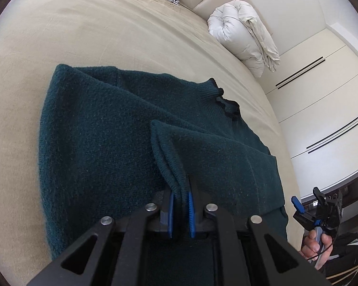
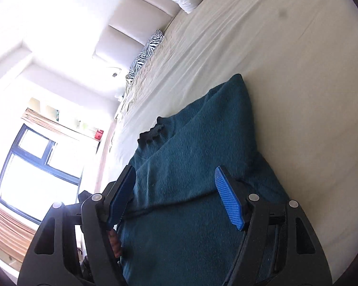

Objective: Fold small clothes
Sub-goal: 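Carry the held sleeve across the sweater body with the left tool and lay it down, then open the left tool and move both tools to the sweater hem, then grasp the sweater hem with both tools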

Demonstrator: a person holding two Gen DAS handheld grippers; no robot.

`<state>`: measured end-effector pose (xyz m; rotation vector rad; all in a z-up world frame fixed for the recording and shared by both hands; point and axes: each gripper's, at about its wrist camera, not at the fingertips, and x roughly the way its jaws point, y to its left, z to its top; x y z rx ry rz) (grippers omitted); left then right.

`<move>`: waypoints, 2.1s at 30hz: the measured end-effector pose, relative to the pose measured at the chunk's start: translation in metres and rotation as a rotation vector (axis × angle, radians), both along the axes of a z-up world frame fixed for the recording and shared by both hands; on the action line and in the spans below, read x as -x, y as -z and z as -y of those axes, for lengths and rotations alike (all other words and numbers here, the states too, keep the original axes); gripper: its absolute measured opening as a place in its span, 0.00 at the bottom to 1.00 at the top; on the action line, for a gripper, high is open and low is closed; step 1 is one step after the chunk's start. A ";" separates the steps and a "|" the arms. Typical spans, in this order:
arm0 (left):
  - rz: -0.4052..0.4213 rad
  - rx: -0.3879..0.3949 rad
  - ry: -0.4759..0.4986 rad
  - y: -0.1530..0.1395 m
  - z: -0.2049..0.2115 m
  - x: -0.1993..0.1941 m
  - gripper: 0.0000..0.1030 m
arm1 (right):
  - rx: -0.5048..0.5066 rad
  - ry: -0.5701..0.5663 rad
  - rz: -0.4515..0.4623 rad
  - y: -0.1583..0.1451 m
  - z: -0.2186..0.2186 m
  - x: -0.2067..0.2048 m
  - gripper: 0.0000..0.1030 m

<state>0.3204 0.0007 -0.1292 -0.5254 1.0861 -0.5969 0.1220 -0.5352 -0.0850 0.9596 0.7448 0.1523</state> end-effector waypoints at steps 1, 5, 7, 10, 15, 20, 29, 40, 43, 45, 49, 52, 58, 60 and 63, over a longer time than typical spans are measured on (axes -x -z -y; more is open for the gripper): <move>-0.011 0.029 -0.001 0.004 -0.004 -0.001 0.13 | -0.035 0.000 -0.019 0.007 0.009 -0.013 0.66; -0.016 0.083 0.013 0.014 -0.010 -0.001 0.12 | -0.147 0.021 -0.107 0.039 0.037 -0.063 0.67; -0.012 0.084 0.018 0.015 -0.010 -0.001 0.12 | -0.193 0.033 -0.107 0.051 0.049 -0.080 0.66; -0.006 0.082 0.022 0.017 -0.011 -0.002 0.12 | -0.262 0.088 -0.070 0.054 0.067 -0.101 0.66; 0.009 0.078 0.024 0.017 -0.011 0.000 0.12 | -0.271 0.056 -0.088 0.054 0.071 -0.118 0.66; 0.017 0.077 0.024 0.015 -0.011 0.001 0.12 | -0.232 -0.047 -0.092 0.052 0.046 -0.076 0.66; 0.052 0.037 -0.012 -0.029 -0.036 0.051 0.60 | -0.177 -0.024 -0.026 0.009 0.028 0.062 0.67; 0.065 -0.082 -0.046 -0.047 -0.101 0.233 0.63 | -0.021 -0.011 -0.049 -0.013 -0.005 0.219 0.67; 0.035 -0.071 -0.063 -0.042 -0.111 0.266 0.63 | 0.019 -0.028 -0.080 -0.011 -0.008 0.249 0.67; 0.007 -0.047 -0.083 -0.036 -0.119 0.283 0.63 | 0.032 -0.033 -0.090 -0.009 -0.012 0.262 0.67; -0.049 -0.030 -0.086 -0.024 -0.131 0.305 0.63 | 0.032 -0.048 -0.111 -0.002 -0.020 0.280 0.67; -0.089 0.003 -0.075 -0.018 -0.140 0.315 0.63 | 0.043 -0.052 -0.154 0.007 -0.025 0.292 0.67; -0.135 -0.006 -0.014 -0.017 -0.135 0.327 0.58 | 0.064 -0.039 -0.196 0.014 -0.025 0.305 0.67; -0.146 -0.003 -0.008 -0.015 -0.134 0.329 0.55 | 0.077 -0.039 -0.200 0.011 -0.024 0.307 0.67; -0.162 -0.009 -0.009 -0.012 -0.133 0.327 0.47 | 0.114 -0.031 -0.225 0.006 -0.020 0.306 0.67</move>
